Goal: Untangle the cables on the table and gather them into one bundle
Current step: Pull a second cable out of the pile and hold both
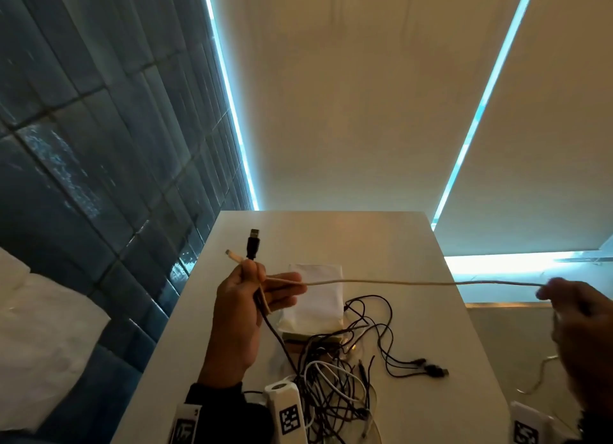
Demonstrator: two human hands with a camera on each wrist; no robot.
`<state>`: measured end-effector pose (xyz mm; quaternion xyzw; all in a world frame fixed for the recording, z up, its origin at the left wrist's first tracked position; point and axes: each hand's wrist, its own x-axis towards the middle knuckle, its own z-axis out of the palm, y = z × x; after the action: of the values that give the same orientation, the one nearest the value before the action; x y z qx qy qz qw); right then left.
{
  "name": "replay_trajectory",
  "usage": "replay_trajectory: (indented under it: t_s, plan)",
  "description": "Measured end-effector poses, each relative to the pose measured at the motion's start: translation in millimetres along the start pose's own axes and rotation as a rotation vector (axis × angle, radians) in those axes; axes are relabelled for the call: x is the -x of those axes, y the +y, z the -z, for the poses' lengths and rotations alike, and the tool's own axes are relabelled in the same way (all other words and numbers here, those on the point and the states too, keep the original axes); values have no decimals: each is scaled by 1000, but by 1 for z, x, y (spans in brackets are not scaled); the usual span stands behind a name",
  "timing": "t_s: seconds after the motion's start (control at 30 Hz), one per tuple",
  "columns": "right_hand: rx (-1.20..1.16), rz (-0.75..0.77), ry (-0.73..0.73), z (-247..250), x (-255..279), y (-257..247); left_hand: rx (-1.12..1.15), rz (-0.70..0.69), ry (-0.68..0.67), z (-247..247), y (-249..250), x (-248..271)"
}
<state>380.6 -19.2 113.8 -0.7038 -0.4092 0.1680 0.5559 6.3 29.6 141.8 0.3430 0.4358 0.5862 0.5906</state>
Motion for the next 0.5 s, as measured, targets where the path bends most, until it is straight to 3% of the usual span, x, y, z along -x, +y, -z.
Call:
replay_trajectory:
  t_s: [0.13, 0.2, 0.27, 0.3, 0.37, 0.43, 0.5]
  plan:
    - [81, -174, 94, 38, -12, 49, -160, 2, -29, -4, -2, 0]
    - [192, -190, 108, 67, -36, 110, -110, -18, -5, 2, -1, -3]
    - [451, -270, -122, 88, -50, 146, 72, -1, -29, 7, 2, -6]
    - [583, -246, -198, 83, -44, 139, 148, 16, -45, 7, 3, -7]
    - [644, -226, -484, 59, -26, 107, 242, 44, -88, -1, 4, -4]
    - [696, -126, -680, 21, -4, 51, 312, 68, -155, -16, 5, 0]
    - [519, 45, -704, -9, 21, -6, 373, 80, -257, -34, 5, 2]
